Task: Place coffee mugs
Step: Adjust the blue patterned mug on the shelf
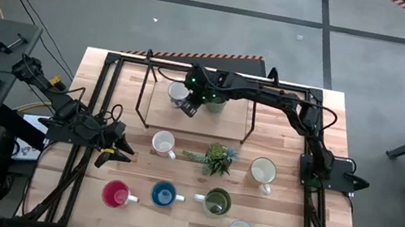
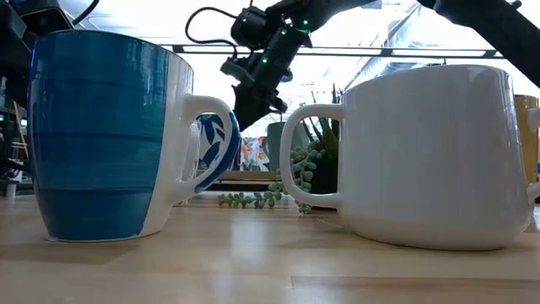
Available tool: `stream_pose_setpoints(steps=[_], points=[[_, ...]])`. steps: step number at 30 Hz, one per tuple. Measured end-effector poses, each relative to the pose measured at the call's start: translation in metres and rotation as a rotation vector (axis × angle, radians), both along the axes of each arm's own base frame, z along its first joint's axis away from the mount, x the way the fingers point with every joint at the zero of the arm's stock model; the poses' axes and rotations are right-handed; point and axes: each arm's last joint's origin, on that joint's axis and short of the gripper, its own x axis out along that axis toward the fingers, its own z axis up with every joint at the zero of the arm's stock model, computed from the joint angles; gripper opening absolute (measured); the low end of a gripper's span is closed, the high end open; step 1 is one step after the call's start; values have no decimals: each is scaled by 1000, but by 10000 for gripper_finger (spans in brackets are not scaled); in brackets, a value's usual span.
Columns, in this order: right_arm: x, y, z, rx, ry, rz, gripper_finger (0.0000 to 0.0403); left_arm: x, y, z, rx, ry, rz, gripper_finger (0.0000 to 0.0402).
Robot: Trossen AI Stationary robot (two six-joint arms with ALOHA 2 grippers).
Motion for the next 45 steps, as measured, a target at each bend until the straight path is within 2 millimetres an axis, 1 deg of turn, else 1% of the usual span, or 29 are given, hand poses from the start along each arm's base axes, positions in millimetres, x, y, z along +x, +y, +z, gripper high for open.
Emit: stream_pose_setpoints(steps=[15, 19, 24, 26, 32, 39, 45], points=[[4, -2, 2, -30, -49, 10, 87, 0, 0, 0, 0, 0, 0, 158], [6, -4, -1, -36, -49, 4, 87, 0, 0, 0, 1, 0, 0, 158], [9, -6, -13, -21, -22, 7, 87, 0, 0, 0, 0, -1, -1, 158], [10, -6, -14, -26, -27, 5, 87, 0, 0, 0, -1, -2, 0, 158], [11, -7, -15, -43, -27, 2, 87, 0, 0, 1, -3, -6, -1, 158], [14, -10, -12, -87, -69, -2, 87, 0, 0, 1, -3, -7, 0, 158], [15, -10, -11, -92, -85, -1, 87, 0, 0, 1, -4, -7, 0, 158]])
